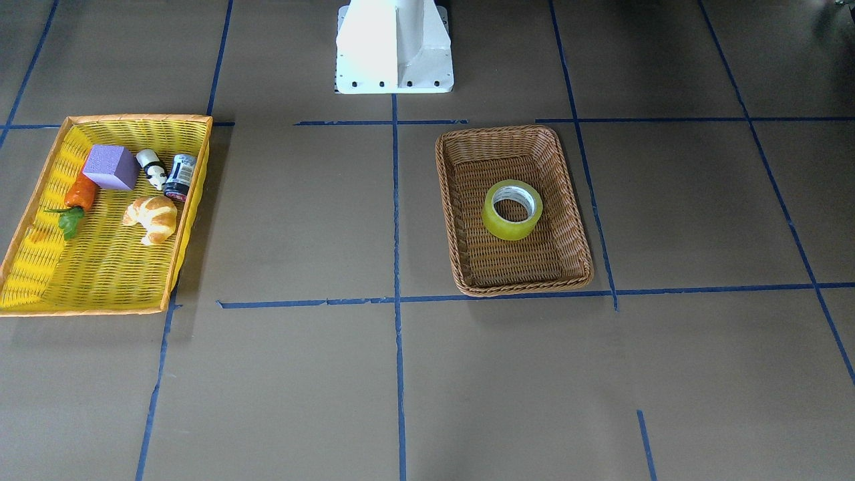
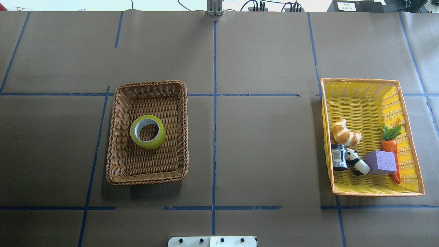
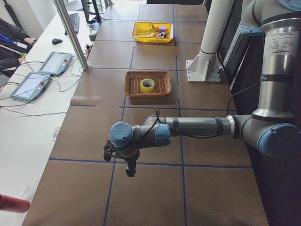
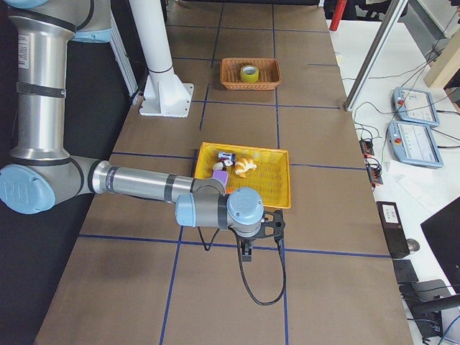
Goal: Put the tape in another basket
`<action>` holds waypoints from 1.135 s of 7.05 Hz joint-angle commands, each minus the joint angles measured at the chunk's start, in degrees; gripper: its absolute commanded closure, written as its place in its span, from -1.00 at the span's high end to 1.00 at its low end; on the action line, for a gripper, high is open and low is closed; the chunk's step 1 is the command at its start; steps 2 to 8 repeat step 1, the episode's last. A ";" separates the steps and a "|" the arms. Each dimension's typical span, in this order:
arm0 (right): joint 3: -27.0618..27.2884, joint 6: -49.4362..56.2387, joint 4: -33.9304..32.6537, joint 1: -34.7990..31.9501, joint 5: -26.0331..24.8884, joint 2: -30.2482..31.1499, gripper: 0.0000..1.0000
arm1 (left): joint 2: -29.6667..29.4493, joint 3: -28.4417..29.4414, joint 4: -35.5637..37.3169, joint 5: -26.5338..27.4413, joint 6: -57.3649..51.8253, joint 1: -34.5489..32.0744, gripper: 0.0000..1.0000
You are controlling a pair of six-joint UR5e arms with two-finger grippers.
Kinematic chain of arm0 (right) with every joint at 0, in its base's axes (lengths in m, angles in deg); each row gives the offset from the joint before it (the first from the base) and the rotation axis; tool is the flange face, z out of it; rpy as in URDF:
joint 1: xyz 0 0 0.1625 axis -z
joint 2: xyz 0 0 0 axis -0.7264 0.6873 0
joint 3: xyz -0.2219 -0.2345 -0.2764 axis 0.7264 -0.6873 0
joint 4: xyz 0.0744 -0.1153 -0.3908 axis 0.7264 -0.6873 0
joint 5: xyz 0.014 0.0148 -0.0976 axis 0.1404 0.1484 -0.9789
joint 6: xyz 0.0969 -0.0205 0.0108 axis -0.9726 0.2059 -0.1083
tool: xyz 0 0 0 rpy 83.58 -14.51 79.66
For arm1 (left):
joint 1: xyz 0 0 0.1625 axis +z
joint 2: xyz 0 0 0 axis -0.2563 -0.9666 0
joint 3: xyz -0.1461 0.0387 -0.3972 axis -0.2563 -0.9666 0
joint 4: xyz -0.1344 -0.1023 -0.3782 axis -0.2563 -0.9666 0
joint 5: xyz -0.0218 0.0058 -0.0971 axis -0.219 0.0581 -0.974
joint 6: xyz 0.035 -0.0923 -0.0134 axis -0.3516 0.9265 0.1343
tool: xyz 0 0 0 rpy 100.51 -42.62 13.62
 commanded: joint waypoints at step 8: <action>0.00 0.00 -0.02 -0.09 0.00 0.03 0.99 | -0.06 -0.03 0.00 0.00 0.07 0.03 1.00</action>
